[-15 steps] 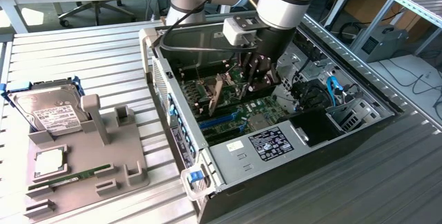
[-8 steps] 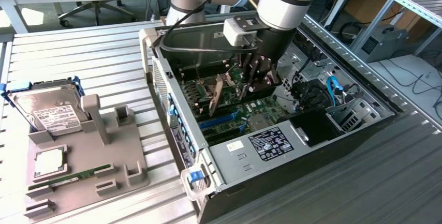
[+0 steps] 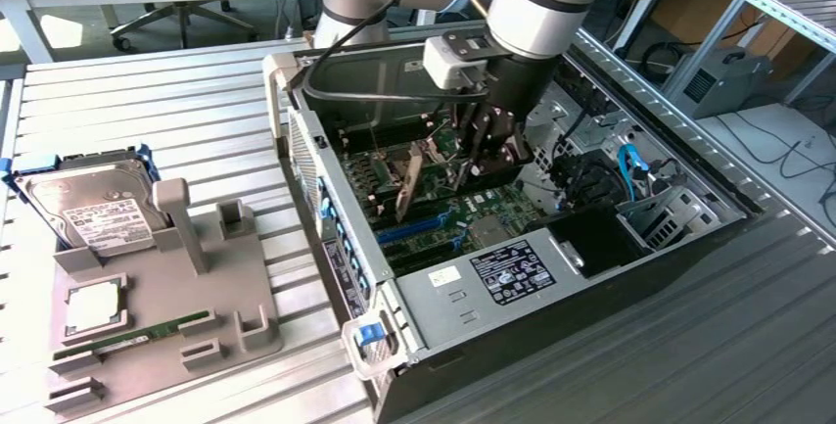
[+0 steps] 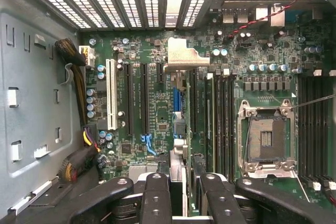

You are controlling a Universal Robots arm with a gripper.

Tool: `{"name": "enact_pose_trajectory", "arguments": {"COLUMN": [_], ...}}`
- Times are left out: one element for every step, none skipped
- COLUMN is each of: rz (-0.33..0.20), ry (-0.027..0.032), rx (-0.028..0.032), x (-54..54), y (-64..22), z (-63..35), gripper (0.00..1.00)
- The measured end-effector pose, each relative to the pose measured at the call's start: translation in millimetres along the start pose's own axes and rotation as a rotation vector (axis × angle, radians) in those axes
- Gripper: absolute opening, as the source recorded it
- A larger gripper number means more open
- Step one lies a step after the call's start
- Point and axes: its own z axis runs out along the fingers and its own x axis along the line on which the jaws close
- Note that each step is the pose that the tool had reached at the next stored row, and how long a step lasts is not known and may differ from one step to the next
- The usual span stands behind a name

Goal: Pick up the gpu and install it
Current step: 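Insert the gpu into the slot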

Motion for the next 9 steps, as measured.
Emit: {"name": "enact_pose_trajectory", "arguments": {"rz": [0.0, 0.0, 0.0, 0.0, 0.0, 0.0, 0.0, 0.0, 0.0], "ry": [0.0001, 0.0001, 0.0001, 0.0, 0.0001, 0.0001, 0.0001, 0.0001, 0.0001], "rx": [0.0, 0.0, 0.0, 0.0, 0.0, 0.0, 0.0, 0.0, 0.0], "x": [0.3, 0.5, 0.7, 1.0, 1.2, 1.5, 1.7, 1.9, 2.1], "y": [0.0, 0.0, 0.0, 0.1, 0.0, 0.1, 0.1, 0.1, 0.1], "z": [0.0, 0.0, 0.0, 0.1, 0.1, 0.1, 0.2, 0.2, 0.2], "gripper": [0.27, 0.27, 0.27, 0.27, 0.27, 0.27, 0.27, 0.27, 0.27]}}
